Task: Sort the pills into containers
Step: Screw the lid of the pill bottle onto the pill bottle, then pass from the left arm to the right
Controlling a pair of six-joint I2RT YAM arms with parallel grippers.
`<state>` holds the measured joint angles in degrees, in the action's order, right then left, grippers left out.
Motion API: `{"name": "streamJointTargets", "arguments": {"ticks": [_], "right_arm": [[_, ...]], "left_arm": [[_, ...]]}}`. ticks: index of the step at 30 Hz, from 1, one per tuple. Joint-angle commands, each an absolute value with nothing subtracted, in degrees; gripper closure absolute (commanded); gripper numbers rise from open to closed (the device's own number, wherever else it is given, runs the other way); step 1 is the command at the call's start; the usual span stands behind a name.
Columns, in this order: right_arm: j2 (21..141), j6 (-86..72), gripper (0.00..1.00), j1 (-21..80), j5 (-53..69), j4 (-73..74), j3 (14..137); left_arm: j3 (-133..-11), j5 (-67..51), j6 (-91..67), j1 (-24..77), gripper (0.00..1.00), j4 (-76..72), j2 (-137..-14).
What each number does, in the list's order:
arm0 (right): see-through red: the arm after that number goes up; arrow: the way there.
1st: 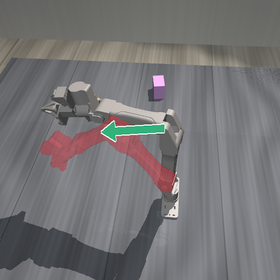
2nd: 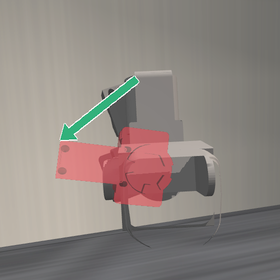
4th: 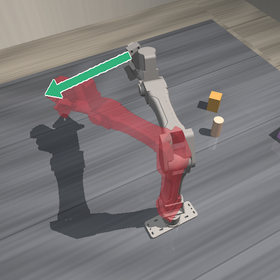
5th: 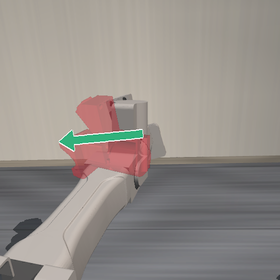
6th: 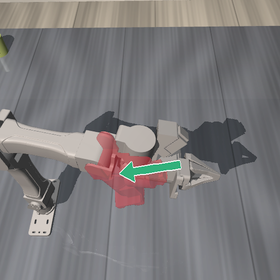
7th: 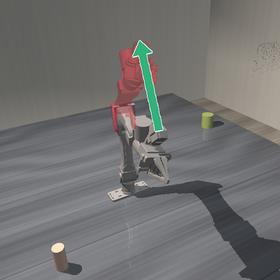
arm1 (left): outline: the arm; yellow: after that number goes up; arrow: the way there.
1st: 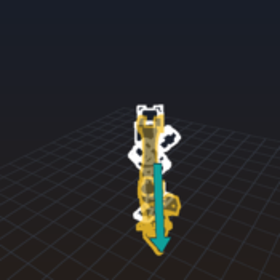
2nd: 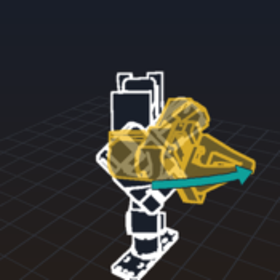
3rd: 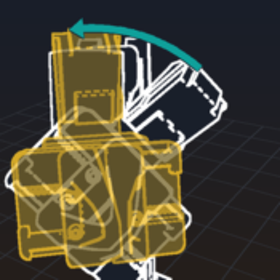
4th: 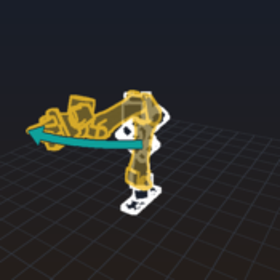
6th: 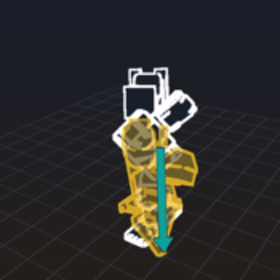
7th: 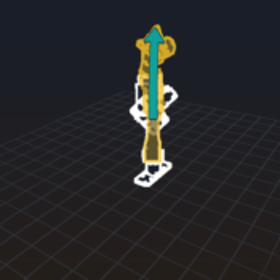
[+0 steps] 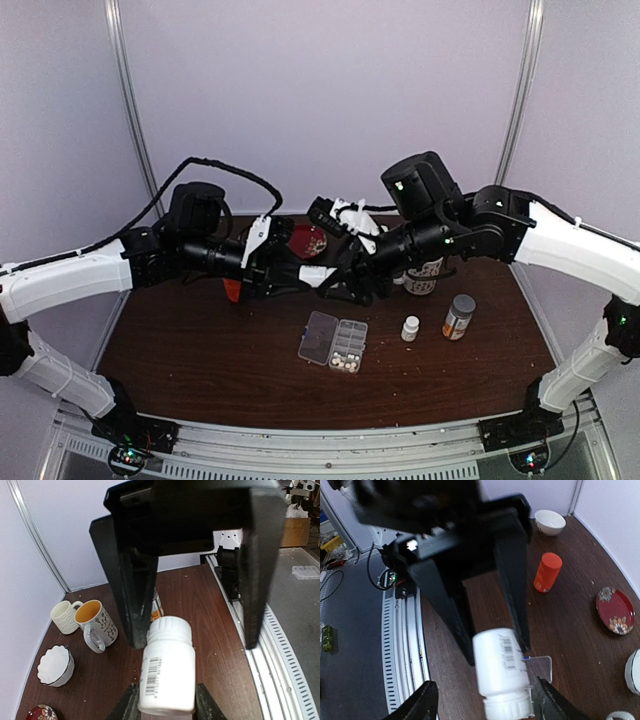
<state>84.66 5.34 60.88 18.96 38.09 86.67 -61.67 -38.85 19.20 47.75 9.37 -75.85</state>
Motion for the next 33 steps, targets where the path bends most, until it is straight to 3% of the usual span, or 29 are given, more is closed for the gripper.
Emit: {"name": "streamJointTargets", "arguments": {"ticks": [1, 8, 18, 27, 33], "right_arm": [[83.7, 9.9, 0.26, 60.8, 27.7, 34.2, 88.6], [78.2, 2.0, 0.25, 56.4, 32.4, 23.7, 80.8], [72.6, -27.5, 0.32, 52.8, 27.9, 17.0, 73.4], [73.0, -34.6, 0.34, 52.9, 29.9, 16.5, 72.0], [74.9, -35.8, 0.41, 52.9, 29.7, 15.5, 73.6]], "left_arm": [[-60.0, -39.9, 17.4, 48.0, 1.0, -2.2, -76.4], [-55.7, -40.9, 13.1, 48.0, 1.0, -10.1, -74.1], [-49.4, -36.3, 10.9, 48.0, 1.0, -22.7, -72.9], [-49.7, -36.3, 11.5, 48.0, 1.0, -26.3, -73.5], [-50.1, -37.4, 10.9, 47.9, 1.0, -26.2, -73.6]]}}
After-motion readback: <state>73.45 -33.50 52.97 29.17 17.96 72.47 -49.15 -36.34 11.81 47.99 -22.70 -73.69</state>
